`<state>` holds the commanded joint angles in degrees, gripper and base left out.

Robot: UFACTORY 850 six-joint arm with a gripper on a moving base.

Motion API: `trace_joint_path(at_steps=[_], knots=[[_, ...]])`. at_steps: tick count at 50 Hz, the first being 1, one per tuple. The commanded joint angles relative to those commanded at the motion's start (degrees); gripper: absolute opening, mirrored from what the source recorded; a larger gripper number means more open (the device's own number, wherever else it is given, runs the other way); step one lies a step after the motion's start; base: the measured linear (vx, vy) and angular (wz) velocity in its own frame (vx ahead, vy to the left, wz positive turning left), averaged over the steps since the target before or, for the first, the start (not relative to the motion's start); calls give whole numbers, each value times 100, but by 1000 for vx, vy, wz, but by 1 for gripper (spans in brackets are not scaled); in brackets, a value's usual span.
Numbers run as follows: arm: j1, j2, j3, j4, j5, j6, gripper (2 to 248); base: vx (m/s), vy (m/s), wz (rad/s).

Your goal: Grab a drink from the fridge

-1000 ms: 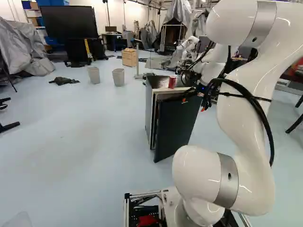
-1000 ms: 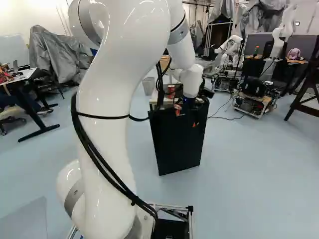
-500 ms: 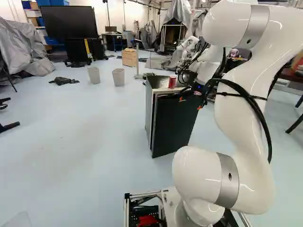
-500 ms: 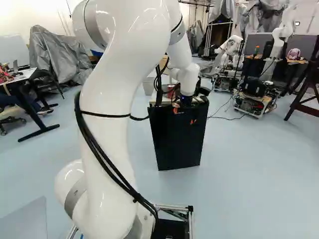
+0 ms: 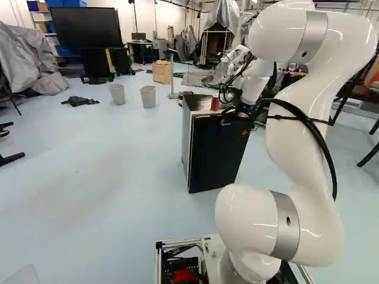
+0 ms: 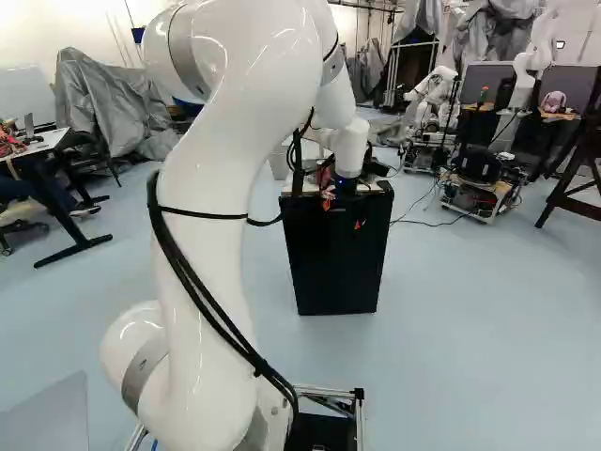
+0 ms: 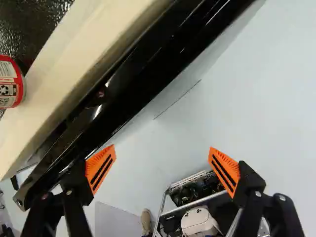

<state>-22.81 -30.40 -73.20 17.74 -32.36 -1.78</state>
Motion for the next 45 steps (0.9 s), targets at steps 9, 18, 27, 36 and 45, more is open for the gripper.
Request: trace_joint_path(at_steps=[9,18,27,36,45], knots=[[73,-78,-114,0,0,0,247,0,0,0],[141,-157,-229,0,0,0,247,0,0,0],[167,-186,-272,0,0,0,247,0,0,0],[163,-113,-165,0,0,0,247,0,0,0],[150,64,94,0,0,0,247,0,0,0]])
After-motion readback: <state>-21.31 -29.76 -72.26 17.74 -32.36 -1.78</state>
